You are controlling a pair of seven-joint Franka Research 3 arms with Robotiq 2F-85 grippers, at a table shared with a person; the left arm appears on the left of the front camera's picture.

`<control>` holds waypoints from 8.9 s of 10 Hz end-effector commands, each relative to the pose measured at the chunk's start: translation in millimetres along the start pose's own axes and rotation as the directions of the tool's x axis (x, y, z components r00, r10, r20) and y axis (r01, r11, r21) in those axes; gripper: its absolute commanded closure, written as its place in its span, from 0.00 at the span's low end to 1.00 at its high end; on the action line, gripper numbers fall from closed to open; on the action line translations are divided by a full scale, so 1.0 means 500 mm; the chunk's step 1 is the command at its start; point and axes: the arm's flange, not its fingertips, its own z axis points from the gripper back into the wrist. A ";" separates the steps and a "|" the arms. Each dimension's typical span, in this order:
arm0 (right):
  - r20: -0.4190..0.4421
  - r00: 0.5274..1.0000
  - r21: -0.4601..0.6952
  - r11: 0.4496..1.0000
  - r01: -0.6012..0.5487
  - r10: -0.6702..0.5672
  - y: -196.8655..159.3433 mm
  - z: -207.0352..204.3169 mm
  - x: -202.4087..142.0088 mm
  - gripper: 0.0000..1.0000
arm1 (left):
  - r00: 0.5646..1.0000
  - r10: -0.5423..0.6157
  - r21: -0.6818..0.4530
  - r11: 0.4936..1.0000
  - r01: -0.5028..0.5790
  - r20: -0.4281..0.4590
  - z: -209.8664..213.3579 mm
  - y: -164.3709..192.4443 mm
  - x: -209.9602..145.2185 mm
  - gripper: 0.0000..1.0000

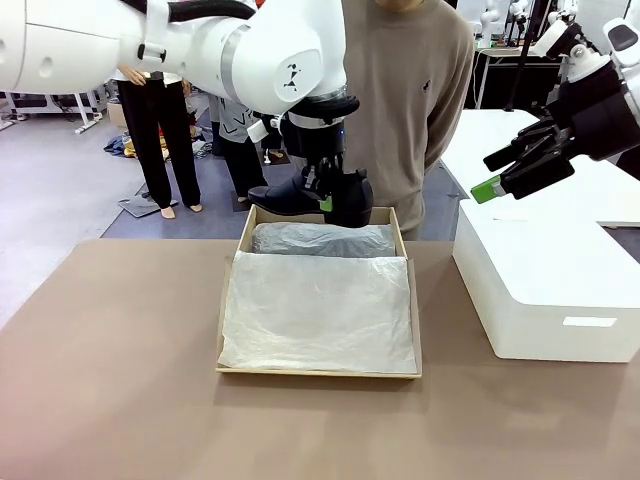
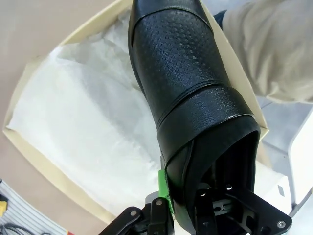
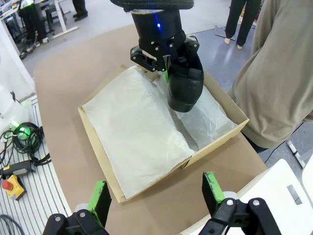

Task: Pack the shoes into the box.
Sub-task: Place the other shoe of the Shoes into the Shoes Box, then close the Shoes Box.

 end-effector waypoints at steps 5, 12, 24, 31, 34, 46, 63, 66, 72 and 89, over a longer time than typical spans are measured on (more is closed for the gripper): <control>0.020 1.000 0.014 1.000 -0.008 0.008 -0.004 -0.002 0.002 0.00 | 0.964 0.219 -0.012 0.976 -0.219 0.154 -0.031 -0.016 -0.081 1.00; 0.020 1.000 0.014 1.000 -0.008 0.008 -0.004 -0.002 0.002 0.00 | 0.969 0.237 0.002 0.971 -0.238 0.072 -0.101 -0.030 -0.106 1.00; 0.020 1.000 0.014 1.000 -0.008 0.008 -0.004 -0.002 0.002 0.00 | 0.940 0.312 -0.003 0.949 -0.315 0.139 -0.170 -0.028 -0.113 1.00; 0.020 1.000 0.014 1.000 -0.008 0.008 -0.004 -0.002 0.002 0.00 | 0.934 0.331 0.030 0.941 -0.337 0.133 -0.203 -0.046 -0.123 1.00; 0.020 1.000 0.014 1.000 -0.008 0.008 -0.004 -0.002 0.002 0.00 | 0.928 0.347 0.061 0.932 -0.357 0.140 -0.172 -0.044 -0.122 0.45; 0.020 1.000 0.014 1.000 -0.008 0.008 -0.004 -0.002 0.002 0.00 | 0.960 0.254 0.135 0.954 -0.269 0.118 0.002 -0.067 -0.082 0.00; 0.020 1.000 0.014 1.000 -0.008 0.008 -0.004 -0.002 0.002 0.00 | 0.733 -0.671 0.060 0.732 0.679 -0.115 0.161 0.087 0.184 0.00; 0.020 1.000 0.014 1.000 -0.008 0.008 -0.004 -0.002 0.002 0.00 | 0.503 -0.846 -0.009 0.512 0.859 -0.173 0.188 0.145 0.256 0.00; 0.020 1.000 0.014 1.000 -0.008 0.008 -0.004 -0.002 0.002 0.00 | 0.436 -0.882 0.009 0.442 0.897 -0.178 0.195 0.140 0.268 0.00; 0.020 1.000 0.014 1.000 -0.008 0.008 -0.004 -0.002 0.002 0.00 | -0.823 -0.567 -0.232 -0.807 0.544 0.043 0.162 0.245 0.570 0.00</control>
